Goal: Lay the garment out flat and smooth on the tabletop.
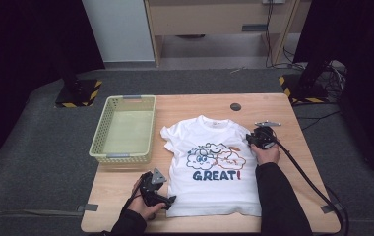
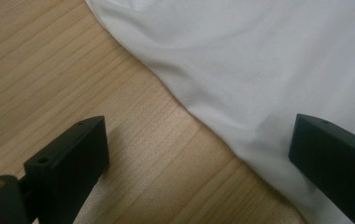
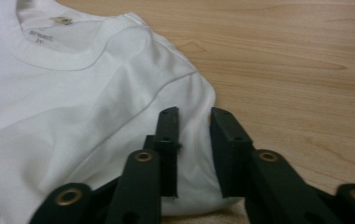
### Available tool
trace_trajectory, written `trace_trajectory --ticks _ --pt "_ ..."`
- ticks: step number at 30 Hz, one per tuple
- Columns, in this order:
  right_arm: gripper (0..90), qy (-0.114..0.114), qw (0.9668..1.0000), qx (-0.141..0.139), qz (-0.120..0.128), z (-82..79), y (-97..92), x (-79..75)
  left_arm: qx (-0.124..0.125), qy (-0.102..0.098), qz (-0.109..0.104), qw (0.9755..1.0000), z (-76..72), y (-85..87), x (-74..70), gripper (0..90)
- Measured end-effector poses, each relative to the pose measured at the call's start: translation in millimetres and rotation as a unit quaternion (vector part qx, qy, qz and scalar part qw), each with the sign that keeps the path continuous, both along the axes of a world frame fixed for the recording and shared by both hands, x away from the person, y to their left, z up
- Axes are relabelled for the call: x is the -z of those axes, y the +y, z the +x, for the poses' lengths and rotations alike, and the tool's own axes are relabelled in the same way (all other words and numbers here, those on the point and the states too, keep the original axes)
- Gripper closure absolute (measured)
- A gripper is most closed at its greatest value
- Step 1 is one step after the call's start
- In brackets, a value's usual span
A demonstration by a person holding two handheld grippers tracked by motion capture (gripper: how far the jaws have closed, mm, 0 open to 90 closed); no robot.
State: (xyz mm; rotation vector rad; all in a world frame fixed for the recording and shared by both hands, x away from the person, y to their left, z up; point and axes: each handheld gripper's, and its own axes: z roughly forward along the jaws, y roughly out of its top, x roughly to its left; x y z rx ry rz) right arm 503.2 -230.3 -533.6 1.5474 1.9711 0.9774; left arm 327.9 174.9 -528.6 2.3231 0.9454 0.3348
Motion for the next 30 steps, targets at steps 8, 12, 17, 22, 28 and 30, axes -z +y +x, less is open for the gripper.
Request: trace_trajectory --ticks 8,12,17,22,28,30 --pt "81.5 -0.014 0.9999 0.002 0.007 -0.6 -2.5 -6.0 -0.001 -0.001 -0.002 1.0000 0.2 -0.1 0.6 3.5" --pt "81.6 -0.041 0.9989 -0.004 0.021 -2.8 -3.9 -23.6 -0.002 -0.001 -0.003 1.0000 0.2 -0.6 0.8 3.3" --pt "81.9 -0.073 0.9965 -0.025 0.033 -6.6 1.5 -48.3 -0.001 -0.002 -0.002 1.0000 0.3 -0.6 0.8 3.1" --pt "81.9 -0.096 0.9933 -0.054 0.036 -11.7 17.2 -63.6 -0.001 -0.003 -0.003 1.0000 0.4 -1.0 1.1 2.8" --pt "81.9 -0.106 0.9900 -0.089 0.029 -15.6 44.6 -66.8 -0.002 -0.004 -0.005 1.0000 0.1 -1.5 1.4 2.8" --pt "81.9 -0.104 0.9892 -0.100 0.025 -16.7 53.9 -63.4 -0.002 -0.004 -0.005 1.0000 0.1 -1.6 1.4 2.8"
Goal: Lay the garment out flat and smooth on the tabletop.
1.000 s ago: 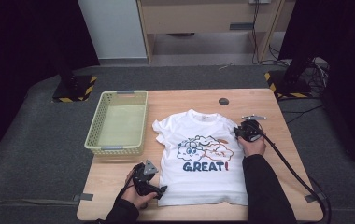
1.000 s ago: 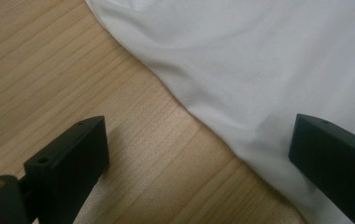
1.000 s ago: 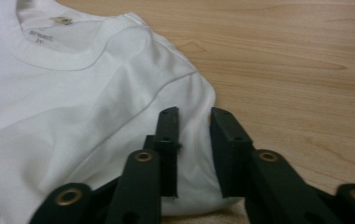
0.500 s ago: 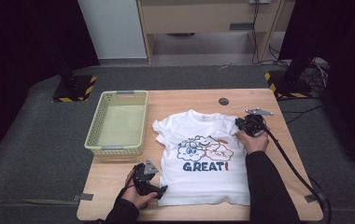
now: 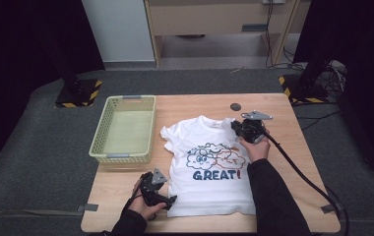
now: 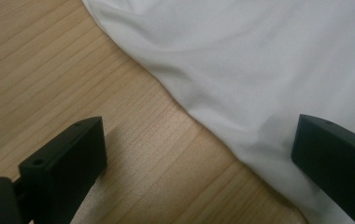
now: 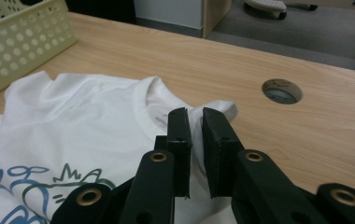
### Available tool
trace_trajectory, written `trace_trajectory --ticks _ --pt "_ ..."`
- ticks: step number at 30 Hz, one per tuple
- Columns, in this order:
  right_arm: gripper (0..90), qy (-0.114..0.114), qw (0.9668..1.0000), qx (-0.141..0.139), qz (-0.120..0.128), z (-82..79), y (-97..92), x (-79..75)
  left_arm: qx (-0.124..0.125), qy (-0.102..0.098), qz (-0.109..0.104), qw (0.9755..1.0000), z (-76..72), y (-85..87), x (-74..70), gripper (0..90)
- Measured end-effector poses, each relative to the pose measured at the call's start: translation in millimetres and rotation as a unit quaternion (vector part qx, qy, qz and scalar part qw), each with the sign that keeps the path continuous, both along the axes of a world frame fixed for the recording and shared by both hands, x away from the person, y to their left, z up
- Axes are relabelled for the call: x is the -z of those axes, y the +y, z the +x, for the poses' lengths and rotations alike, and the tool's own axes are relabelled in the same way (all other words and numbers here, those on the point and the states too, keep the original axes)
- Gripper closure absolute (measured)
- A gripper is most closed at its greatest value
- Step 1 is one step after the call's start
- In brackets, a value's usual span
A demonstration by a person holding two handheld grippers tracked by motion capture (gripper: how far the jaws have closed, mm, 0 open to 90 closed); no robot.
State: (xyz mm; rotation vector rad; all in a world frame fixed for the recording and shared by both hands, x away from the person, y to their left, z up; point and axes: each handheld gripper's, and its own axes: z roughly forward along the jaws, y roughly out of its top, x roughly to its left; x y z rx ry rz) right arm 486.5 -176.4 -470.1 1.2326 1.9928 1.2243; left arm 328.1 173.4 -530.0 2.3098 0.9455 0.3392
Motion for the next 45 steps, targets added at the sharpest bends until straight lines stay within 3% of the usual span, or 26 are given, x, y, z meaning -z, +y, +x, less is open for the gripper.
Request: trace_trajectory --ticks 4,15,19,25,31,34,38,45 --pt "81.8 0.006 0.9997 -0.020 -0.015 -1.6 16.4 11.9 0.001 0.000 0.001 1.0000 0.0 0.2 -0.1 2.8" --pt "81.3 0.049 0.9963 -0.056 -0.043 -4.6 42.8 57.1 0.000 0.000 -0.001 1.0000 0.0 -0.5 0.1 2.7" --pt "80.7 0.055 0.9955 -0.061 -0.046 -5.0 46.1 63.7 0.001 0.000 -0.001 1.0000 0.0 -0.5 0.2 2.7" --pt "72.0 0.057 0.9949 -0.068 -0.047 -7.0 45.4 59.2 0.002 0.000 0.000 1.0000 0.1 -0.4 0.2 2.6" --pt "58.5 0.031 0.9967 -0.071 -0.026 -9.4 35.3 35.3 0.001 -0.001 -0.002 1.0000 0.1 -0.9 0.5 2.3" --pt "55.5 0.015 0.9979 -0.062 -0.011 -7.9 25.8 21.7 0.001 -0.001 -0.002 1.0000 0.1 -0.9 0.5 2.3" --pt "53.7 0.008 0.9987 -0.048 -0.014 -6.0 13.1 10.3 0.001 -0.001 -0.002 1.0000 0.1 -0.8 0.5 2.3" --pt "52.2 0.025 0.9978 -0.050 -0.037 -3.1 6.0 17.3 0.002 -0.001 -0.001 1.0000 0.2 -0.7 0.5 2.2"
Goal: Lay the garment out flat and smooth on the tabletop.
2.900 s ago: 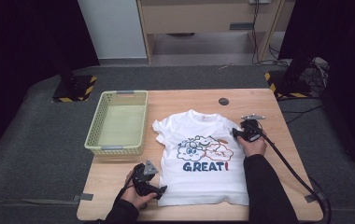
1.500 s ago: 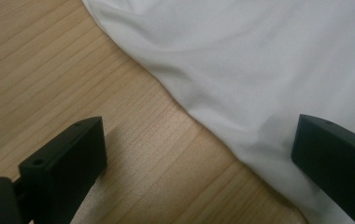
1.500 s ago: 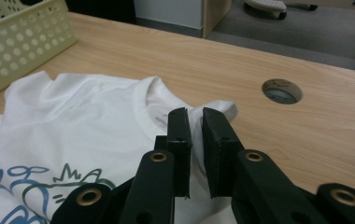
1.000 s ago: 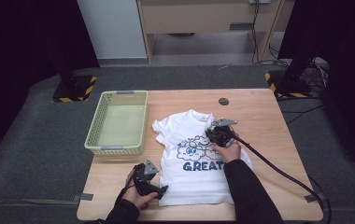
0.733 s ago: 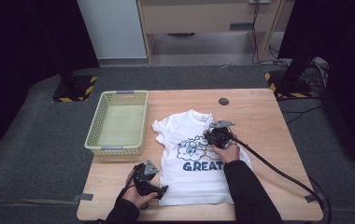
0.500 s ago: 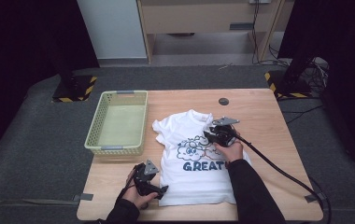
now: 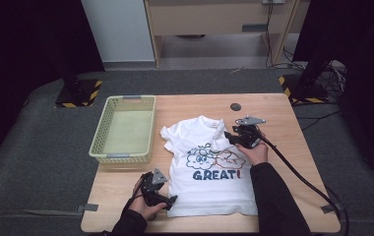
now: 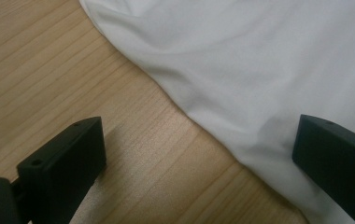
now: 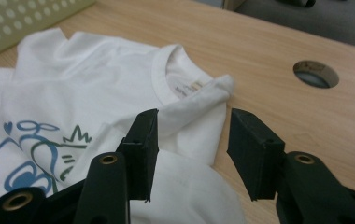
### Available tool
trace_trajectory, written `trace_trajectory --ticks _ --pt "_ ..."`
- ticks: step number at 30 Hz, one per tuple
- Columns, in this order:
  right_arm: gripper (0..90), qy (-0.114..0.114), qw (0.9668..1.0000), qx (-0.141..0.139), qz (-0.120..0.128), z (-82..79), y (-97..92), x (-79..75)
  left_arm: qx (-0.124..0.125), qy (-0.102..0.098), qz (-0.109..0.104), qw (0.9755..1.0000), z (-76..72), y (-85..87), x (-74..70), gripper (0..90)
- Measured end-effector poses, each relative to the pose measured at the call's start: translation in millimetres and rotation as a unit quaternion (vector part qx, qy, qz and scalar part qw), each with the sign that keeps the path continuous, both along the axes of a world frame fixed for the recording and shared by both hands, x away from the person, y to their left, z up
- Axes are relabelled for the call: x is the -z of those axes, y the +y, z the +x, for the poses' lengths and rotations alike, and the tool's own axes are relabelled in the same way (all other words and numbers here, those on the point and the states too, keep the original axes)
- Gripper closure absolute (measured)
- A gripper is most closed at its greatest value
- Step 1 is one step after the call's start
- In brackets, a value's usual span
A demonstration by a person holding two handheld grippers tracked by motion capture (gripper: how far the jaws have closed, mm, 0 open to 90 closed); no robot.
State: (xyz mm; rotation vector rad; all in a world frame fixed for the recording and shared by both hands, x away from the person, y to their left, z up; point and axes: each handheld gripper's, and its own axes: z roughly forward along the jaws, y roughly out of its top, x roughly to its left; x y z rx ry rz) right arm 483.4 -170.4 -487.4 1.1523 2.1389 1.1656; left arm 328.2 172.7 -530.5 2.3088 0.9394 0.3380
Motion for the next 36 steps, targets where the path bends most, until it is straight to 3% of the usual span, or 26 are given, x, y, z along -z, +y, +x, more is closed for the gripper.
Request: trace_trajectory --ticks 8,12,17,19,26,30,33,36 --pt "52.1 0.037 0.9985 0.012 -0.038 10.5 0.4 25.3 0.001 -0.001 -0.001 1.0000 0.0 0.2 0.2 2.2" --pt "63.6 0.058 0.9970 0.010 -0.051 11.7 -2.6 32.0 0.000 -0.001 -0.002 1.0000 -0.1 0.0 0.3 2.2" --pt "82.4 0.078 0.9960 0.003 -0.044 10.6 -6.2 31.7 0.001 -0.001 -0.001 1.0000 0.0 0.2 0.2 2.2" --pt "86.2 0.082 0.9959 0.003 -0.038 10.1 -7.8 29.9 0.001 -0.001 -0.001 1.0000 0.0 0.2 0.2 2.2" --pt "87.2 0.065 0.9974 0.017 -0.026 8.2 -14.8 23.3 0.001 -0.001 -0.001 1.0000 -0.1 0.2 0.2 2.2" --pt "87.1 0.037 0.9976 0.058 -0.007 6.3 -24.2 11.9 0.000 -0.001 -0.001 1.0000 -0.3 0.3 0.2 2.3" --pt "87.0 0.015 0.9951 0.098 0.002 4.7 -36.4 3.3 0.000 -0.001 -0.001 1.0000 -0.4 0.3 0.2 2.3" --pt "86.6 0.000 0.9898 0.142 0.008 2.6 -52.0 -0.8 0.000 -0.002 -0.001 1.0000 -0.4 0.3 0.3 2.3"
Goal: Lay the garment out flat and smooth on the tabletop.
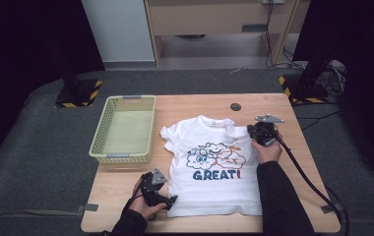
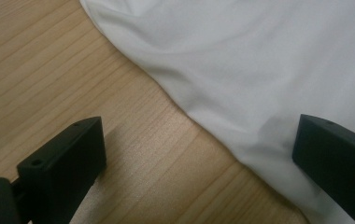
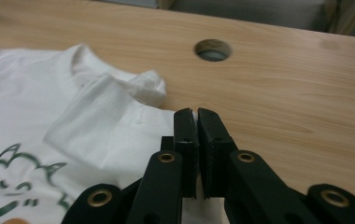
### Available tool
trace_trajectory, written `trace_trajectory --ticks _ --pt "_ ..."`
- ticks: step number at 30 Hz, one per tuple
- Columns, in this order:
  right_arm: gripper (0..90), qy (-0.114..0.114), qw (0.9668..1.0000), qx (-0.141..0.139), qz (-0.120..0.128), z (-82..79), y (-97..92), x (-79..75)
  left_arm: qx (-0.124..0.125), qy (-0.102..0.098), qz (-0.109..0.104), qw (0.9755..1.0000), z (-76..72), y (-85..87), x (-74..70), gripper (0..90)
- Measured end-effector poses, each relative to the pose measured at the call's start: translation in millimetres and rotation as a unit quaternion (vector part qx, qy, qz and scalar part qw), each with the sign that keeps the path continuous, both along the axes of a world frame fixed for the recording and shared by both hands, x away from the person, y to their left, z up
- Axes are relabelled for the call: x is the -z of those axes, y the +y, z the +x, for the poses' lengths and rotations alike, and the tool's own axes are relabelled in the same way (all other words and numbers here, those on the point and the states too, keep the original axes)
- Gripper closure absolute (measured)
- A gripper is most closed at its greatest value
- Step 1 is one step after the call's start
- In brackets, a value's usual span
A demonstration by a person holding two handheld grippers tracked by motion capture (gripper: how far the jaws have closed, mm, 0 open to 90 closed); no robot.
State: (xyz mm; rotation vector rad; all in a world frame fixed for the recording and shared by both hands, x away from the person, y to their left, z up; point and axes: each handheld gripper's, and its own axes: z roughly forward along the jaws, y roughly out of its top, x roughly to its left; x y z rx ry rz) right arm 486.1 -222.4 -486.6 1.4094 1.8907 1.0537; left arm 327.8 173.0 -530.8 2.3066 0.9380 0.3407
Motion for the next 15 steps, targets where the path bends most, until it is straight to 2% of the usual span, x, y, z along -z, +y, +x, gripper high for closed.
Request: trace_trajectory --ticks 2,4,7,9,12,15 --pt "86.1 -0.002 0.9995 0.031 0.009 -1.0 -11.8 0.9 0.000 0.000 0.000 1.0000 0.0 0.0 0.0 2.3" --pt "84.2 0.005 0.9981 0.061 0.009 -1.6 -22.3 5.1 0.000 0.000 0.000 1.0000 0.0 -0.1 0.0 2.3" --pt "77.5 0.032 0.9946 0.098 0.001 -1.3 -35.2 16.4 0.000 0.000 0.000 1.0000 0.0 0.0 0.0 2.3" --pt "73.4 0.040 0.9922 0.118 -0.003 -2.4 -41.3 22.1 0.000 -0.001 0.000 1.0000 -0.1 0.0 0.0 2.3" --pt "65.2 0.032 0.9921 0.121 -0.006 -4.8 -45.4 22.2 -0.001 0.000 0.000 1.0000 -0.1 -0.1 0.0 2.3" --pt "58.9 0.010 0.9950 0.099 -0.010 -6.7 -42.3 15.3 -0.001 -0.001 0.000 1.0000 -0.2 -0.2 0.0 2.4"
